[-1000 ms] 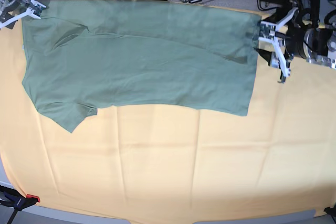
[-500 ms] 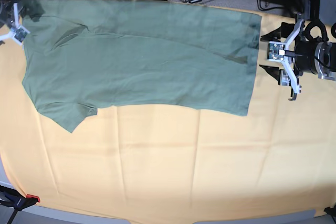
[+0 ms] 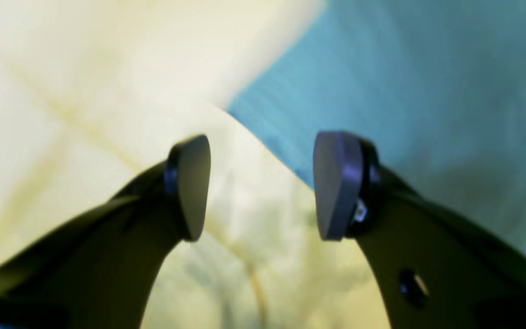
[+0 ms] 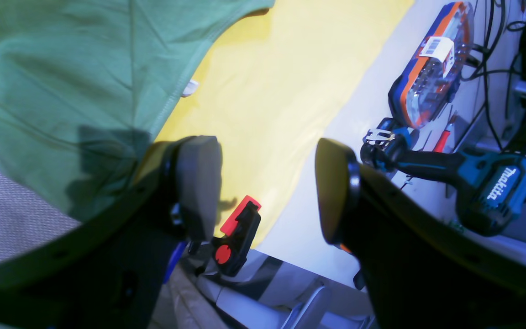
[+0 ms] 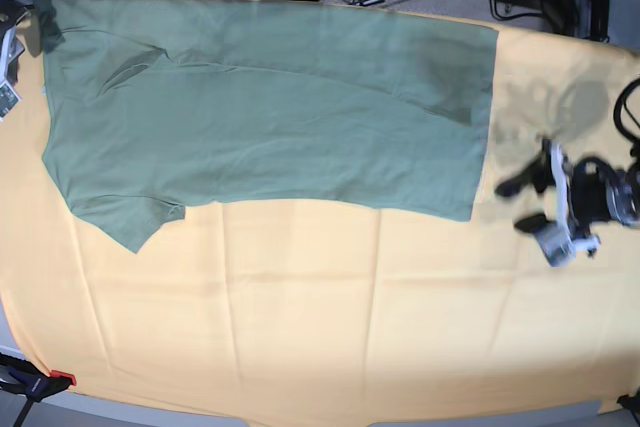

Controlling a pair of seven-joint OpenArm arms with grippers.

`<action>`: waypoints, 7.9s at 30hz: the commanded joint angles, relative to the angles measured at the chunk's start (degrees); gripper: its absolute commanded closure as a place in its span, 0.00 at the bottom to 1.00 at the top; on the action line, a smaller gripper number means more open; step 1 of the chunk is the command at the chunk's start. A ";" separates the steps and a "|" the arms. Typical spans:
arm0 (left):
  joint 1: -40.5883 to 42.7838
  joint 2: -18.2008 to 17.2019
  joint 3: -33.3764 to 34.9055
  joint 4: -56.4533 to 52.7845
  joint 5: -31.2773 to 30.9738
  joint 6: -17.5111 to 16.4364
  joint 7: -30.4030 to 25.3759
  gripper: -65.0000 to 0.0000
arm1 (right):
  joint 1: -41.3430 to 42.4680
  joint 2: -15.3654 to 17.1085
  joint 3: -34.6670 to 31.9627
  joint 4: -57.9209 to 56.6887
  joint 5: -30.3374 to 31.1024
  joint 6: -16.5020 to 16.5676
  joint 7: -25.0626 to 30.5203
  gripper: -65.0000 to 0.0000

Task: Fold the T-shirt properly
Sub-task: 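Move the left gripper to the shirt's hem corner and grasp it, then grasp the shirt's sleeve-side hem corner with the right gripper, then lift the hem edge with both grippers and fold it over the shirt, then lay the folded edge down with both grippers and smooth it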

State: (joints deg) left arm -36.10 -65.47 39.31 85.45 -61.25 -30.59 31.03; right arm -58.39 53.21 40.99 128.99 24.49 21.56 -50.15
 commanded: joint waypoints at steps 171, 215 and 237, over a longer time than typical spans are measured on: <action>-8.22 33.66 -12.74 -40.57 -23.75 -9.41 46.40 1.00 | 88.52 -14.16 -38.86 -78.49 22.01 18.44 -4.52 1.00; -7.19 31.65 -7.41 -37.94 -23.75 -5.79 48.97 0.40 | 89.13 -11.39 -38.86 -78.49 27.39 18.44 -11.10 0.33; -7.10 31.15 -7.41 -37.94 -23.75 -5.84 48.97 0.40 | 90.44 -22.14 -38.75 -78.49 11.19 15.39 -2.49 0.33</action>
State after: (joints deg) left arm -41.60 -33.36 32.29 46.92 -85.34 -36.42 79.53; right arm 30.20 30.37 1.87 49.74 34.92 36.88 -53.54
